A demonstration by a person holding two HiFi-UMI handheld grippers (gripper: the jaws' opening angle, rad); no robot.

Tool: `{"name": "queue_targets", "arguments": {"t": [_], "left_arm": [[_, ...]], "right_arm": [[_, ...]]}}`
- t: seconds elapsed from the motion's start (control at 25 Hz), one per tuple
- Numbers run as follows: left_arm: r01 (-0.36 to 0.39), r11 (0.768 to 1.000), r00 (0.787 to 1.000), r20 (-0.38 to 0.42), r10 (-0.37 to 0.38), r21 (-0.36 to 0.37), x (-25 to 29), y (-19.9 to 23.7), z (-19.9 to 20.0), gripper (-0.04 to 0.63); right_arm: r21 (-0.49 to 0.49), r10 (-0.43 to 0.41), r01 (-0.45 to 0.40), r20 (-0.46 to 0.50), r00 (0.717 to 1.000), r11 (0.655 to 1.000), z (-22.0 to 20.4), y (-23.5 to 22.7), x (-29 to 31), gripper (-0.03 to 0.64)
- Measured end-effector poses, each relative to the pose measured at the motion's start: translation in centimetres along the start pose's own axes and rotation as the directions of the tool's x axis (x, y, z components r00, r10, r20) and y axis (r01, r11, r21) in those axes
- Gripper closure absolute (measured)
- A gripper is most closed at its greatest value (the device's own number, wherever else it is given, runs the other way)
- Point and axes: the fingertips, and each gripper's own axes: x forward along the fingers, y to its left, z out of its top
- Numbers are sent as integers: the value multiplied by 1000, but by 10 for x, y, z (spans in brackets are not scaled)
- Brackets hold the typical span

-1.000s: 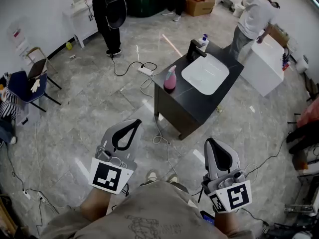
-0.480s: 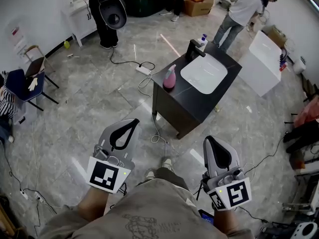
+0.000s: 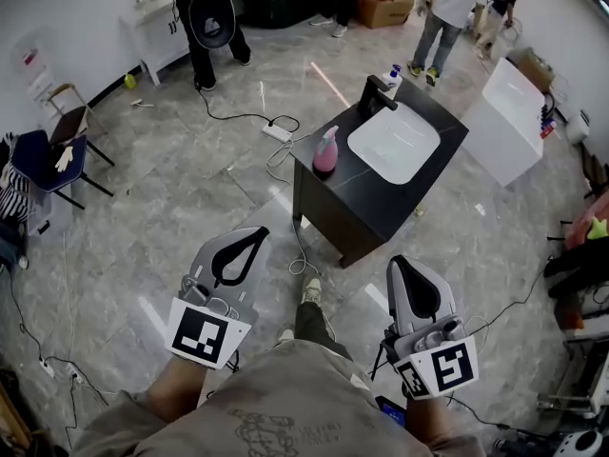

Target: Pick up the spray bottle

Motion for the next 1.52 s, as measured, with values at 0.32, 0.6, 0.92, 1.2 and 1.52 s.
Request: {"name": "queue_targets", "arguments": {"t": [0.32,0.6,0.92,1.2,1.52], "left_arm": [[-16,999,999,-48,14,-41,55,25,-16,595],[-23,999,997,-79,21,-30,133,51,-19,595],[-40,999,994,-104,36,-28,204,72,-15,595],[-41,998,987,-156,33,-43,238,80,-23,595],[-4,1000,987,-158,-1,-31,266,84,-23,595]], "right_arm": [[11,21,-21,-18,1000,1000,-10,-44,54,589],[25,54,-53,-38,998,998,-18,-105,115,589],[26,99,-98,-34,994,995,-17,-164,167,589],[54,83,-80,-49,995,995,-30,-194,184,589],[67,62,-56,-78,995,996,-43,-206,190,589]]}}
